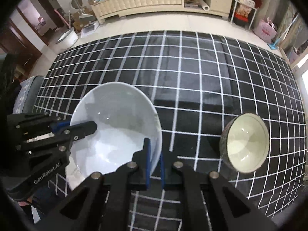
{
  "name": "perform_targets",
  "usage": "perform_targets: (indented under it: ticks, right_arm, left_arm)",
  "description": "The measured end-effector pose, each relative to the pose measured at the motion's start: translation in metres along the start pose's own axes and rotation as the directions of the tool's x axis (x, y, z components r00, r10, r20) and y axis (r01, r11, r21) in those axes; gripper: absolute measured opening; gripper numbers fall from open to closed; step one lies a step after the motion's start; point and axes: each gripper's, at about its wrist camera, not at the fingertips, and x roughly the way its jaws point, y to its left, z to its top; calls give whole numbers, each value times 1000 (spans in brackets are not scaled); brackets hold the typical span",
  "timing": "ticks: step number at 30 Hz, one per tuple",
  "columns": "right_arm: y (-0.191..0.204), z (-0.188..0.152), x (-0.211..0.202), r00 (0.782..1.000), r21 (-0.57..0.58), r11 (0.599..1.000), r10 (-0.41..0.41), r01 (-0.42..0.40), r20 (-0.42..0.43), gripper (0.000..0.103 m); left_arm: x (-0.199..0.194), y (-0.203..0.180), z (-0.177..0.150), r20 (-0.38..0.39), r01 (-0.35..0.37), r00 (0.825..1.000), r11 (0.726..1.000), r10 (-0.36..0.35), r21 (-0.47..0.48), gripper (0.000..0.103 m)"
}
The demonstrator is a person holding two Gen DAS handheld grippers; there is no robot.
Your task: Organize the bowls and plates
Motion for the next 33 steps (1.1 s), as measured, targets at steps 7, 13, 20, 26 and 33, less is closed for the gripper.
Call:
perform_targets:
  ticks: [7, 13, 20, 26, 33]
  right_arm:
    - [34, -12, -10, 1000, -43, 999, 9, -8, 7, 11]
    - [63, -27, -4, 1000, -71, 997, 6, -7, -13, 11]
    - [79, -48, 17, 998, -93, 996, -11, 5, -69, 11]
    - [78, -52, 35, 995, -90, 996, -20, 11, -97, 11]
    - [78, -57, 45, 993, -71, 997, 1, -9, -119, 11]
  left_arm:
    - [-36, 16, -38, 24, -11, 1000, 999, 12, -38, 8]
    - [-44, 23, -74, 22, -27, 999, 998, 28, -56, 8]
    - [-25, 31, -108, -24, -18, 1000, 995, 16, -96, 8]
    - [-10, 36, -121, -31, -13, 999, 994, 10, -108, 8]
    - [-3, 32, -123, -36, -37, 999, 995, 34, -89, 8]
